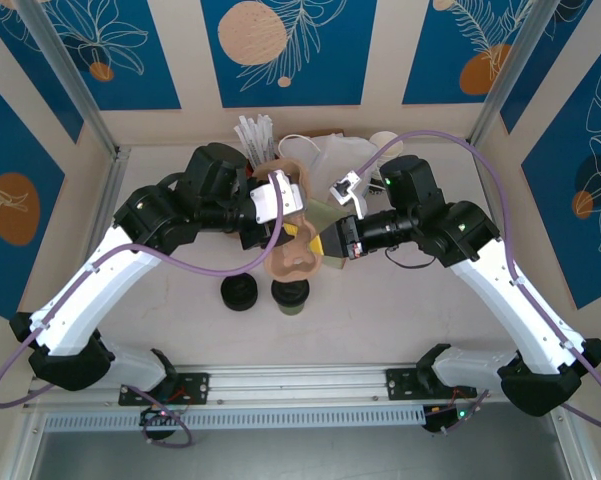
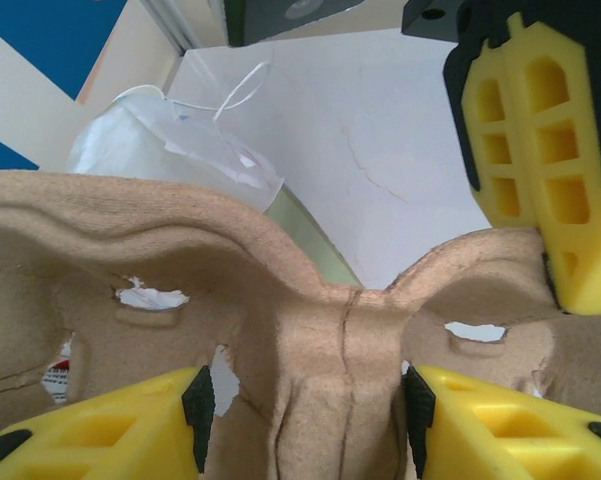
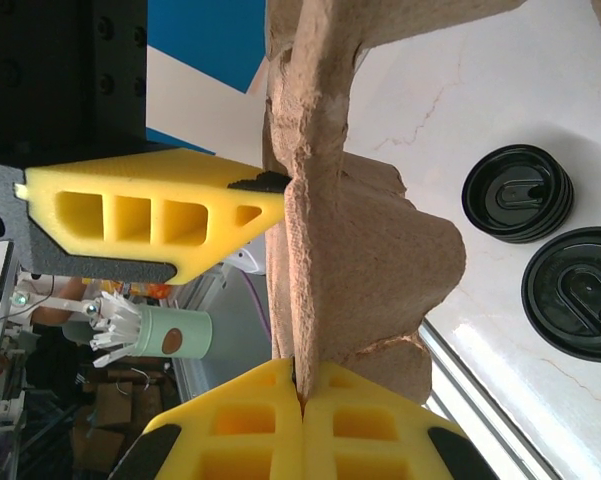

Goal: Pack the takeout coffee

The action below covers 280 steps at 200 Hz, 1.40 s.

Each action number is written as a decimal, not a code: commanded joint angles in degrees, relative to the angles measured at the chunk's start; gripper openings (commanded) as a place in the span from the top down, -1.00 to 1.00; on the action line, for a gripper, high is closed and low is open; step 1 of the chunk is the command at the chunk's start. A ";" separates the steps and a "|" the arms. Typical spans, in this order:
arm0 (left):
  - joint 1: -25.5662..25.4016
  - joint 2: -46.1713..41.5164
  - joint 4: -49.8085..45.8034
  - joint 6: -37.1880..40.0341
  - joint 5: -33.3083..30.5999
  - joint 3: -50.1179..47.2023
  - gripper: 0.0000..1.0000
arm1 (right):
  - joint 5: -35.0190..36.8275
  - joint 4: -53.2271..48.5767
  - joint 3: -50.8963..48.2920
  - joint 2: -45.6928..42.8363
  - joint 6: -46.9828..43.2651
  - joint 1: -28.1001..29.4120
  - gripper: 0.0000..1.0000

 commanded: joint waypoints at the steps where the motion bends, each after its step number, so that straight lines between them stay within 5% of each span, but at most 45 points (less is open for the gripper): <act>1: -0.71 -0.01 -1.57 1.40 -1.75 1.20 -0.09 | -0.10 -1.52 2.12 -0.11 -1.40 0.53 1.00; 99: -0.82 1.05 -2.93 1.59 -0.10 0.55 -0.14 | -0.08 -1.92 1.88 -0.39 -1.58 0.69 1.00; 177: -1.02 0.88 -1.73 0.68 0.92 -0.72 0.12 | 0.22 -2.04 1.50 -1.10 -1.09 0.70 1.00; 280: -0.99 -1.10 0.04 -0.19 1.04 -2.49 0.25 | 2.78 -1.36 1.04 -2.63 -0.27 0.11 0.57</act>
